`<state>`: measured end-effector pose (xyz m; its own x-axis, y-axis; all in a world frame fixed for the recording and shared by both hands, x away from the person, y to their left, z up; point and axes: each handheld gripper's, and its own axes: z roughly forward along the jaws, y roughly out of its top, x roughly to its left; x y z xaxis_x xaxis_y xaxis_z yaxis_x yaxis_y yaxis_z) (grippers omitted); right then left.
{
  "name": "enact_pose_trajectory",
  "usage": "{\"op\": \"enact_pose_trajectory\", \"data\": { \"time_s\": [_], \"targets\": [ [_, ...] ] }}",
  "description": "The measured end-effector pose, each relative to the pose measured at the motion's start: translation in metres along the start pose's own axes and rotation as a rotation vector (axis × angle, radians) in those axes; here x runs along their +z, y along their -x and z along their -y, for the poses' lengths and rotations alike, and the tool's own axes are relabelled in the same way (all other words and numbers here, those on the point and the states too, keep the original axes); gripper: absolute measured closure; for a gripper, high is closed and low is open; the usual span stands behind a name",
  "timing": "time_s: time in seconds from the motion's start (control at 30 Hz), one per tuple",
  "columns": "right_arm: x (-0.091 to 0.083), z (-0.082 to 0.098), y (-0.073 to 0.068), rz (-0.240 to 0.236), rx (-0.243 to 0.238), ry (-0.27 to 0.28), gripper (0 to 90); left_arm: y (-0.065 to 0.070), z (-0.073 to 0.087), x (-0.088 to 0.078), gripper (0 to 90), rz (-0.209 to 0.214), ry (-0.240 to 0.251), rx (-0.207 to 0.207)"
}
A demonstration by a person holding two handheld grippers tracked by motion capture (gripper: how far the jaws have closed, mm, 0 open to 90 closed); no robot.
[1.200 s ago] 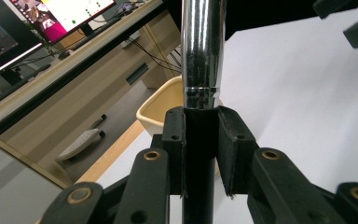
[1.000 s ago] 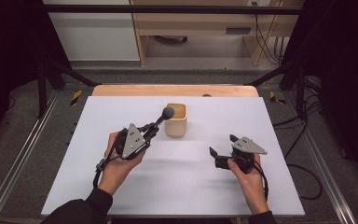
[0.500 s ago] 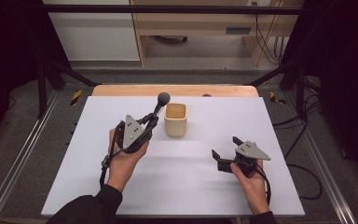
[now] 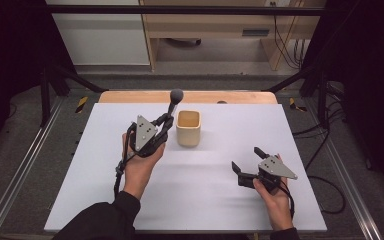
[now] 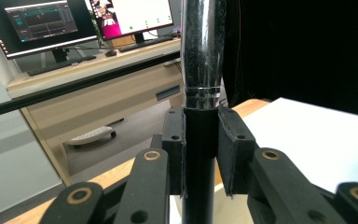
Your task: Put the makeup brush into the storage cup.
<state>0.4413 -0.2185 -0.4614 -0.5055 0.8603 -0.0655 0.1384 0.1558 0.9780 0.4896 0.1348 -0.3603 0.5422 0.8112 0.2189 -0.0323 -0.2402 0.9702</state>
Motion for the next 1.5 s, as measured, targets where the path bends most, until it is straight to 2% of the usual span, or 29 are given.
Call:
{"op": "enact_pose_trajectory", "data": {
  "time_s": [0.07, 0.33, 0.5, 0.67, 0.77, 0.87, 1.07, 1.5],
  "targets": [
    [-0.003, 0.001, 0.001, -0.001, 0.008, 0.004, 6.9, 0.000, -0.003, 0.003, 74.2, -0.003, 0.001, -0.003],
    [-0.020, 0.002, 0.004, -0.002, 0.009, 0.021, 5.9, 0.003, -0.006, 0.012, 74.2, -0.018, 0.015, -0.070],
    [-0.021, 0.005, 0.005, -0.006, 0.024, 0.045, 5.9, 0.004, -0.006, 0.017, 74.2, -0.025, 0.016, -0.094],
    [-0.020, 0.009, 0.005, -0.004, 0.015, 0.025, 5.8, 0.004, -0.006, 0.022, 74.2, -0.045, 0.025, -0.135],
    [-0.021, 0.010, 0.006, -0.006, 0.027, 0.025, 4.8, 0.003, -0.005, 0.025, 74.2, -0.054, 0.027, -0.154],
    [-0.020, 0.011, 0.008, -0.010, 0.060, 0.008, 2.6, 0.001, -0.004, 0.027, 74.2, -0.055, 0.020, -0.150],
    [-0.020, 0.011, 0.008, 0.000, 0.045, 0.019, 3.4, 0.000, -0.002, 0.030, 74.2, -0.059, 0.015, -0.163],
    [-0.021, 0.011, 0.008, 0.004, 0.031, 0.029, 3.3, 0.007, -0.005, 0.041, 74.1, -0.042, 0.020, -0.137]
  ]
}}
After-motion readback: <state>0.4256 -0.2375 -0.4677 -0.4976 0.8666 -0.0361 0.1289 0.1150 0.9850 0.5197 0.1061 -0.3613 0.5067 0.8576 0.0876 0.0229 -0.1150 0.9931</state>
